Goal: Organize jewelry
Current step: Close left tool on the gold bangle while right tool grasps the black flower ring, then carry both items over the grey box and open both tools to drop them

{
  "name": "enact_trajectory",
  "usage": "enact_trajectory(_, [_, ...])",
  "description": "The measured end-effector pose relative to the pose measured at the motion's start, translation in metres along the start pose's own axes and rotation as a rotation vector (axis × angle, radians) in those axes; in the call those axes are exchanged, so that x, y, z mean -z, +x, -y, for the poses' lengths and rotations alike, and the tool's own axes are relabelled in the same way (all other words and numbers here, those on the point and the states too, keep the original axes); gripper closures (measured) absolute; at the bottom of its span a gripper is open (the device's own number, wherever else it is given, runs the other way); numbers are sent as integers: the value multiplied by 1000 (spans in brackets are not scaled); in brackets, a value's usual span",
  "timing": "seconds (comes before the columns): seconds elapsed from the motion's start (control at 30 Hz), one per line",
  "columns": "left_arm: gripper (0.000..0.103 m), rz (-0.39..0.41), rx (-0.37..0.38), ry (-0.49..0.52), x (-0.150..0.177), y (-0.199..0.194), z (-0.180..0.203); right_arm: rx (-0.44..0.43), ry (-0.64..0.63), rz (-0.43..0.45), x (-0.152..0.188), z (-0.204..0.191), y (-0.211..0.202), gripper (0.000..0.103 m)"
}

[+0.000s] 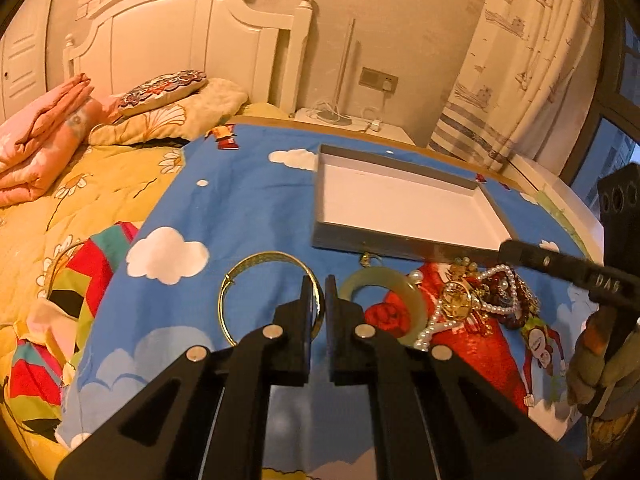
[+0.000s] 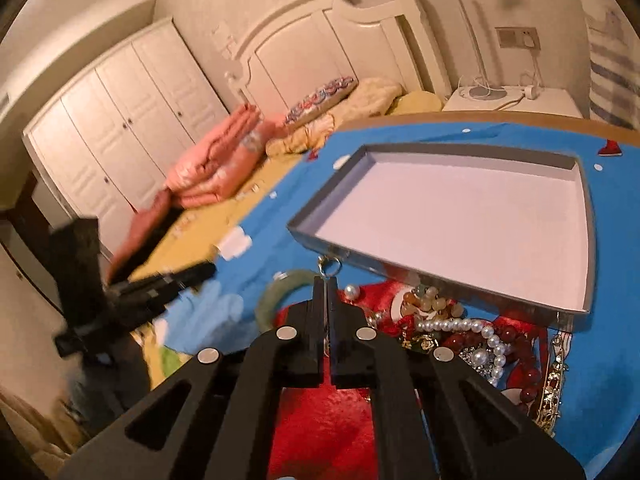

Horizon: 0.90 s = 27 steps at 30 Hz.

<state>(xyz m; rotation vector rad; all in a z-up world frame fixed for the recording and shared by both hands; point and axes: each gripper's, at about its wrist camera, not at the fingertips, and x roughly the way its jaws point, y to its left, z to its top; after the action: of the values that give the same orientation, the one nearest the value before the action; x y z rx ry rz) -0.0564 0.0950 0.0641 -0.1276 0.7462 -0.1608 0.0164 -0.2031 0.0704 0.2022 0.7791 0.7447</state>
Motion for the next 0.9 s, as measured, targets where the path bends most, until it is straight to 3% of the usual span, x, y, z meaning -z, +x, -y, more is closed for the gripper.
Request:
enact_trajectory(0.07, [98, -4, 2, 6, 0, 1, 2, 72, -54, -34, 0, -6, 4, 98])
enact_trajectory(0.23, [98, -10, 3, 9, 1, 4, 4, 144, -133, -113, 11, -21, 21, 89])
enact_trajectory(0.3, [97, -13, 5, 10, 1, 4, 4, 168, -144, -132, 15, -24, 29, 80])
enact_trajectory(0.37, [97, -12, 6, 11, 2, 4, 4, 172, -143, -120, 18, -26, 32, 11])
enact_trajectory(0.43, [97, -11, 3, 10, 1, 4, 4, 171, -164, -93, 19, -32, 30, 16])
enact_trajectory(0.67, [97, -17, 3, -14, 8, 5, -5, 319, -245, -161, 25, -36, 57, 66])
enact_trajectory(0.73, [97, -14, 3, -15, 9, 3, -7, 324, -264, -185, 32, -34, 62, 81])
enact_trajectory(0.83, [97, -10, -2, -23, 9, 1, -12, 302, -263, -163, 34, -35, 50, 82])
enact_trajectory(0.9, [97, -7, -6, -33, 9, -1, -17, 206, -174, -174, 30, -25, 40, 82])
